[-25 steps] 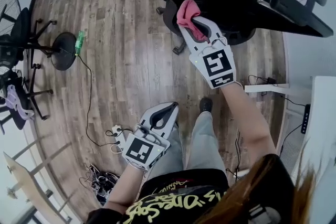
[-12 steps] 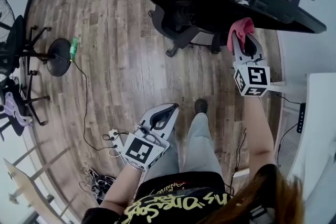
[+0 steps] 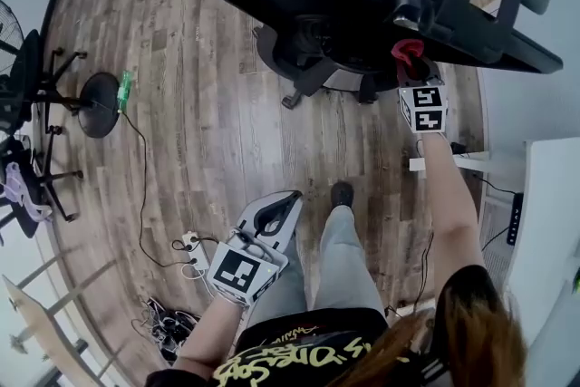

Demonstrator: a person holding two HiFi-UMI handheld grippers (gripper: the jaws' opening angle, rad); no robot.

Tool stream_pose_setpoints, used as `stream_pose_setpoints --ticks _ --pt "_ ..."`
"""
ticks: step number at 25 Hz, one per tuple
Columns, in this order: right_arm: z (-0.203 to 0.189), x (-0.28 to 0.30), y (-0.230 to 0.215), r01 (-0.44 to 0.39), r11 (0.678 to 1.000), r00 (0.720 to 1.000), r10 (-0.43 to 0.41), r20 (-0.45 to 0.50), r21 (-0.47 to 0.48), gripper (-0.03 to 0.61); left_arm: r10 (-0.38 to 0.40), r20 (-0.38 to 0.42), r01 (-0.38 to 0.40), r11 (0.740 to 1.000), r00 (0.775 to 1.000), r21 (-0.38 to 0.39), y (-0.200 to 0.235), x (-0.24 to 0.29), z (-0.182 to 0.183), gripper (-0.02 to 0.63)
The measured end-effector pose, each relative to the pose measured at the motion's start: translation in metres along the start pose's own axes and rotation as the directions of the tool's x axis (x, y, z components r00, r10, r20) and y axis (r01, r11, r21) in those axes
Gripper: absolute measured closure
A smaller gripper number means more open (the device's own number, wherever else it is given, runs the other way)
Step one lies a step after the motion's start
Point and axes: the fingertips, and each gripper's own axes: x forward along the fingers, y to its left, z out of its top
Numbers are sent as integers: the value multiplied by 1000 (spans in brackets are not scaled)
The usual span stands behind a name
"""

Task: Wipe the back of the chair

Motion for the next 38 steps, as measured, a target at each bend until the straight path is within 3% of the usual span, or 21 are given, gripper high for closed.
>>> stream_pose_setpoints --ticks 4,11,20,24,28,30,33,35,38 --pt "-17 21 15 -76 989 993 64 -98 -128 512 19 -15 -19 1000 1000 -11 5 0 -8 620" --pt "-51 16 38 -113 979 978 79 -194 -170 512 18 -6 -18 1000 1000 -24 6 3 -8 620" --pt "-68 -1 67 -86 976 981 48 -187 -200 512 9 -24 -10 999 1000 -34 9 -2 -11 620" --pt "-61 -2 81 -73 994 983 58 -172 -82 512 8 0 -8 999 1000 -32 9 -4 -9 620" --pt "-54 -2 82 5 995 994 6 -110 98 512 16 -6 -16 999 1000 -39 14 -9 -9 620" --pt "-45 -7 80 39 969 998 -26 -58 243 512 26 -28 -27 999 999 -41 18 -13 -12 620" --pt "-31 -16 80 72 895 997 -75 -11 439 512 14 -27 -15 999 1000 -47 19 -16 -10 620" --pt "-23 -22 81 95 867 994 -109 -1 490 512 9 -19 -10 999 1000 -39 19 -18 -7 620" --pt "-7 -34 85 123 870 986 -161 39 478 513 11 10 -11 1000 1000 -21 21 -22 -3 620"
